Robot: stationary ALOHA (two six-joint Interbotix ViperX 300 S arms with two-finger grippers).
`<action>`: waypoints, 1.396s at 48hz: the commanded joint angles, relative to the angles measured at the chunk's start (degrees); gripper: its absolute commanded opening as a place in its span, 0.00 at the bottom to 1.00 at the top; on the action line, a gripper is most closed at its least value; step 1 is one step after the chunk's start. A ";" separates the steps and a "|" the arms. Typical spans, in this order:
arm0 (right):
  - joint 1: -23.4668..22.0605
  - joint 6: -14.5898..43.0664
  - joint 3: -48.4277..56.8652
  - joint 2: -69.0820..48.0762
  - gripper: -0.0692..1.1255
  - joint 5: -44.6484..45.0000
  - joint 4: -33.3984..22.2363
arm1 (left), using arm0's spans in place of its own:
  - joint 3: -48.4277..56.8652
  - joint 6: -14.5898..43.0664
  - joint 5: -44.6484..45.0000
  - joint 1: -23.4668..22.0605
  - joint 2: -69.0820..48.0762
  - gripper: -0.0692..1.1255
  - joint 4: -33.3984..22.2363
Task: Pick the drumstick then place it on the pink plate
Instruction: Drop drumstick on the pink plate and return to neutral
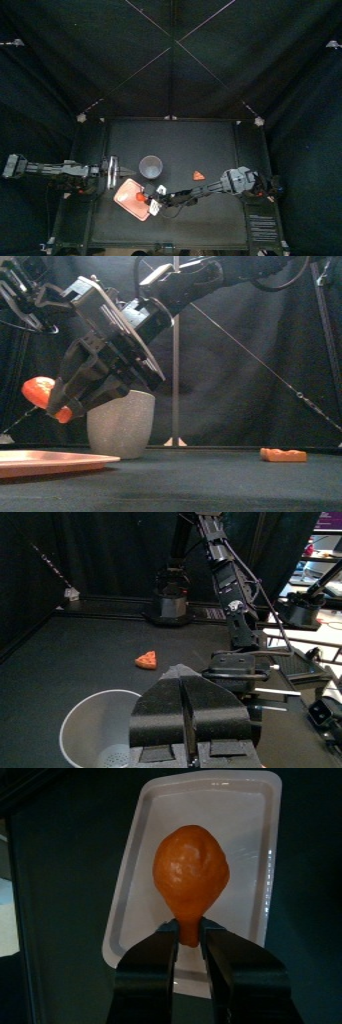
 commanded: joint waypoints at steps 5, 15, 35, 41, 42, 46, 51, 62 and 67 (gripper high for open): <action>-0.53 -0.09 -2.02 -1.23 0.63 -0.26 -0.79 | -0.53 0.09 -0.53 0.09 0.26 0.10 0.18; -0.53 -0.09 -2.02 -1.05 0.77 0.35 -0.88 | -0.53 0.09 -0.53 0.09 0.26 0.10 0.18; -0.18 0.62 3.16 -6.50 0.77 5.27 -3.52 | 0.09 0.09 -0.53 0.09 0.26 0.10 0.09; 0.00 0.62 4.13 -7.82 0.77 5.36 -4.92 | 0.26 0.09 -0.62 0.09 0.26 0.10 0.18; 0.09 0.62 4.22 -8.00 0.77 5.36 -5.45 | 0.26 0.09 -0.70 0.09 0.26 0.10 0.18; 0.88 0.70 4.31 -8.61 0.77 5.36 -7.47 | 0.44 0.09 -0.70 0.18 0.26 0.10 0.18; 2.29 0.62 4.75 -9.76 0.77 4.66 -10.90 | 0.62 0.09 -0.70 0.09 0.26 0.10 0.18; 5.19 0.35 6.15 -12.39 0.77 1.14 -18.28 | 0.62 0.09 -0.70 0.53 0.26 0.10 0.18; 5.80 0.26 6.42 -13.27 0.77 0.97 -19.34 | 0.62 0.09 -1.05 0.88 0.26 0.10 0.18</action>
